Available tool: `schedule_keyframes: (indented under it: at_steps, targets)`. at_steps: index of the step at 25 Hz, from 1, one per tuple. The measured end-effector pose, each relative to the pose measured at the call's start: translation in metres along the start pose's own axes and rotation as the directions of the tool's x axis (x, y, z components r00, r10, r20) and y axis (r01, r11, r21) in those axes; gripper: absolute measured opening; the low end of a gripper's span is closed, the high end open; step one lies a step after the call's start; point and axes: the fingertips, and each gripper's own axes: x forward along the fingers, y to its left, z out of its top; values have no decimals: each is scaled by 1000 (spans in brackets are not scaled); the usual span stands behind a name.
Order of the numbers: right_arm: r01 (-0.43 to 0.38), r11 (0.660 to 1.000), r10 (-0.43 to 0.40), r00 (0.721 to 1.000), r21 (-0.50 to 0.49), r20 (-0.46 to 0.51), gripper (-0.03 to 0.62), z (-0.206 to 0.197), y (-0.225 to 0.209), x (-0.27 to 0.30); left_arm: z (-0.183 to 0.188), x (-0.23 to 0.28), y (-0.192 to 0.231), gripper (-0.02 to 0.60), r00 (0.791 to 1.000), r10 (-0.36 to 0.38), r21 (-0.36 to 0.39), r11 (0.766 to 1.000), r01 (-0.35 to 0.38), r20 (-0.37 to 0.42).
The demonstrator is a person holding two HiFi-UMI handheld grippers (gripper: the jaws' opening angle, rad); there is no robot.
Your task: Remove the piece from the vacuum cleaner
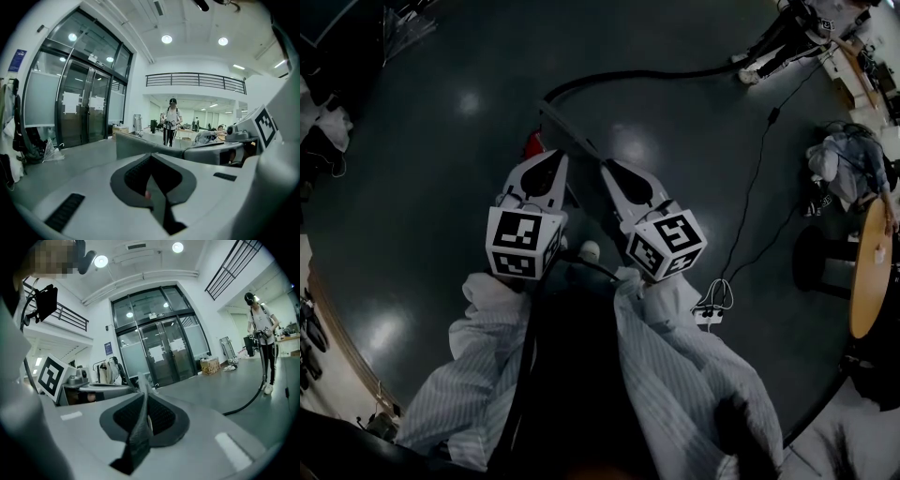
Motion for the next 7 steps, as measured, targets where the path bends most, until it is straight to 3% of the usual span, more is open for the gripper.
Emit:
schedule_keyframes:
  at_steps: [7]
  targets:
    - [5, 1000, -5, 1000, 12, 0, 31, -2, 10, 2, -6, -7, 4, 3, 1000, -13, -2, 1000, 13, -11]
